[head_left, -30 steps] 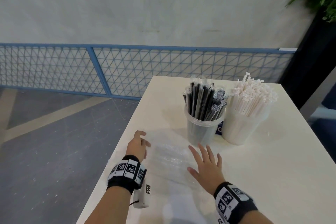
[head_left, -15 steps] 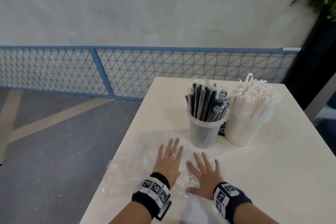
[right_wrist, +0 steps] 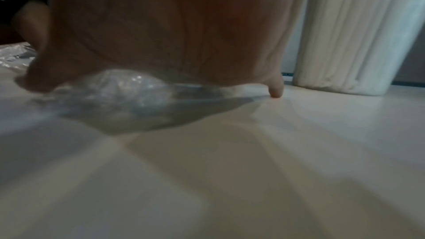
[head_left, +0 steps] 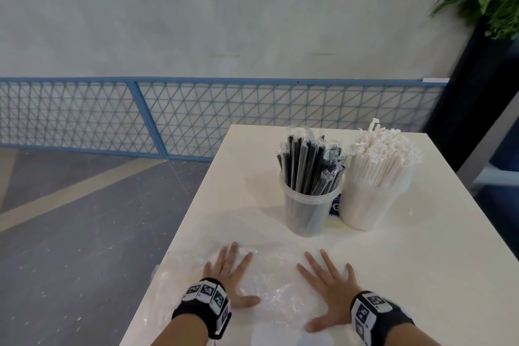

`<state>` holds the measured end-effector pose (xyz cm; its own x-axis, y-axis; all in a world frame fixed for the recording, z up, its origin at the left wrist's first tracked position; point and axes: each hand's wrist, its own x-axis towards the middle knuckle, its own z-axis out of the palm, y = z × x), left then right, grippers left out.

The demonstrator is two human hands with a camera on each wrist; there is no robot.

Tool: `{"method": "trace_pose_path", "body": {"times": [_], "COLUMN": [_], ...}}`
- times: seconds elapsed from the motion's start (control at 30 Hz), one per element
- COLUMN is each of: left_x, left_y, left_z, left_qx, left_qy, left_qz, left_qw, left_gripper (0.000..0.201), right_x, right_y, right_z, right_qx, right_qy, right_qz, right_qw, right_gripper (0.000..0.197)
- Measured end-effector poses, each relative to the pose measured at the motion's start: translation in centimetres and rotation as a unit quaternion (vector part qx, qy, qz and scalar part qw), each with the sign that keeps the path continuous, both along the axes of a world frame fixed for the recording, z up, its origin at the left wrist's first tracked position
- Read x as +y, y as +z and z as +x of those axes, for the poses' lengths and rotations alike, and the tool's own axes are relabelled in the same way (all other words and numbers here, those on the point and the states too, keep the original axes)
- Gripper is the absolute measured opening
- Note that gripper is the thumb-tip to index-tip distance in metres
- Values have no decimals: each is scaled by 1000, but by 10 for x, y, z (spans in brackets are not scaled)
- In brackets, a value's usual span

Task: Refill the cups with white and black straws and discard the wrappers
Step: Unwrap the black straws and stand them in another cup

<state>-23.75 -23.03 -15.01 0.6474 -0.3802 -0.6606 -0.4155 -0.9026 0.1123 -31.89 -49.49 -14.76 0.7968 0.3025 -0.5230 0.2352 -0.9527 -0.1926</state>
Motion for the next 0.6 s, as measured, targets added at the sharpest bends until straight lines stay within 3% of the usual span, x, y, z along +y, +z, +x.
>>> {"method": "trace_pose_path", "body": {"times": [0.07,0.13,0.2,0.27,0.37,0.43,0.5,0.6], "left_x": [2,5,6,2,-17,-35,-51,-75], "left_y": [0,-2,-3,3,33,61,85,114], "left_z": [4,8,11,14,22,30,39,56], "left_qx": [-1,-7,-10,-18,-82,-168,-201,-106], "left_qy": [6,8,7,6,5,37,118,199], "left_qz": [-13,-18,-12,5,16,-71,-235,-424], "left_qw": [1000,1000,1000,1000,997,983,944,877], "left_gripper": [128,128,127,118,99,86,84,108], "right_x": [-13,-18,-23,-28,-20,-14,-10,-11], "right_y": [-8,-1,-20,-35,-1,29,66,101], "right_z": [-7,-15,-19,-19,-15,-4,1,18], "right_qx": [-29,-62,-151,-184,-159,-150,-186,-359], "right_qy": [5,-54,-110,-125,-117,-127,-236,-329], "right_qz": [-22,-76,-66,-59,-69,-3,151,305], "right_qw": [999,994,980,973,978,980,942,819], "right_gripper": [114,114,122,124,125,122,117,77]}}
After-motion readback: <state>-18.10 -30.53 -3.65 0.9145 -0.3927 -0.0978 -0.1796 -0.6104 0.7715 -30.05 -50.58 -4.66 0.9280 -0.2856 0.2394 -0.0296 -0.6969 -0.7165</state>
